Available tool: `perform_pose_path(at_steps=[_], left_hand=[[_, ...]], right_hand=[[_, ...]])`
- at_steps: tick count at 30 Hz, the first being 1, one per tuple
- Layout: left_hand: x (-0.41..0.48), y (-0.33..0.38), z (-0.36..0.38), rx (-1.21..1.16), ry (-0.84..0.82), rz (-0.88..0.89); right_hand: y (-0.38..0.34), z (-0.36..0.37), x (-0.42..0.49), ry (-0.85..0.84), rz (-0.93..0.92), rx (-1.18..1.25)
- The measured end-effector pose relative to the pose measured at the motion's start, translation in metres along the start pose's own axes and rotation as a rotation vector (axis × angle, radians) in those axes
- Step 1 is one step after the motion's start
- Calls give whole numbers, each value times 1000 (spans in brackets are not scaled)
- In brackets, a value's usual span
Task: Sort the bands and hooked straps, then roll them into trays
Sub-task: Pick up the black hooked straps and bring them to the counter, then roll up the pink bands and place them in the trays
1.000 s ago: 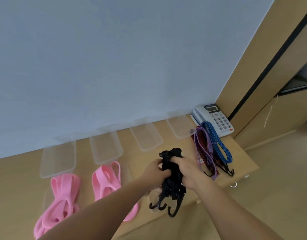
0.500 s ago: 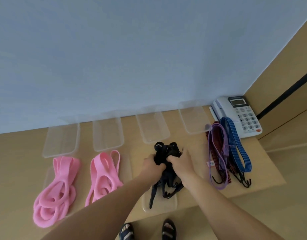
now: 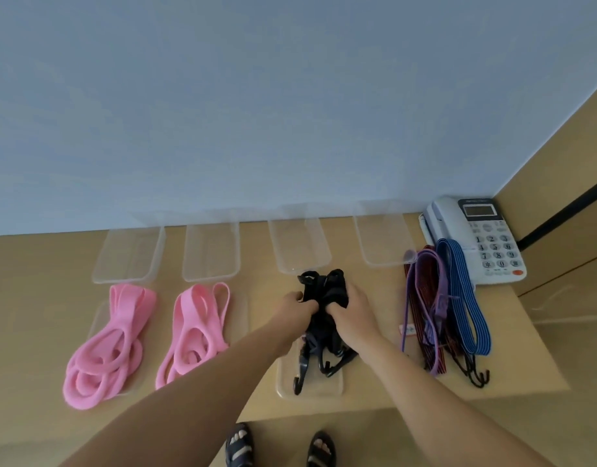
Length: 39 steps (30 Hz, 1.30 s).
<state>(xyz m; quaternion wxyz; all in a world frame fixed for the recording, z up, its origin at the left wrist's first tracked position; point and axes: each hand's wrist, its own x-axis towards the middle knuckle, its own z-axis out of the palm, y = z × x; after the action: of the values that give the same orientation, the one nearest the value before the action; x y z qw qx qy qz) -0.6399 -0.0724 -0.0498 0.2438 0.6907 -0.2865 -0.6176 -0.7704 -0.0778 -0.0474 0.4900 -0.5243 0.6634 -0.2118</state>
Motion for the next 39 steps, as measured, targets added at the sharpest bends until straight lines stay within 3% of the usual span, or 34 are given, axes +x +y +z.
perform_pose_path(at_steps=[6,10,15,19,25,29,34,39], left_hand=[[-14,-9,-17,386,85,168],[-23,-17,-20,631,83,213],[-39,-11,-29,613,-51,182],[-51,1,-53,674,34,216],[-75,9,-115,740,155,258],[-92,4,-176,713,248,264],[-96,-12,-258,649,352,288],[-79,-31,-336,551,403,331]], right_hand=[[10,4,-19,80,-125,-125],[21,7,-22,-10,-176,-314],[15,-1,-18,-58,-148,-413],[-3,0,-20,34,-240,-438],[-39,27,-23,0,-324,-624],[-74,69,-25,-84,-395,-734],[-121,148,-35,-227,-508,-642],[-161,236,-46,-269,-426,-625]])
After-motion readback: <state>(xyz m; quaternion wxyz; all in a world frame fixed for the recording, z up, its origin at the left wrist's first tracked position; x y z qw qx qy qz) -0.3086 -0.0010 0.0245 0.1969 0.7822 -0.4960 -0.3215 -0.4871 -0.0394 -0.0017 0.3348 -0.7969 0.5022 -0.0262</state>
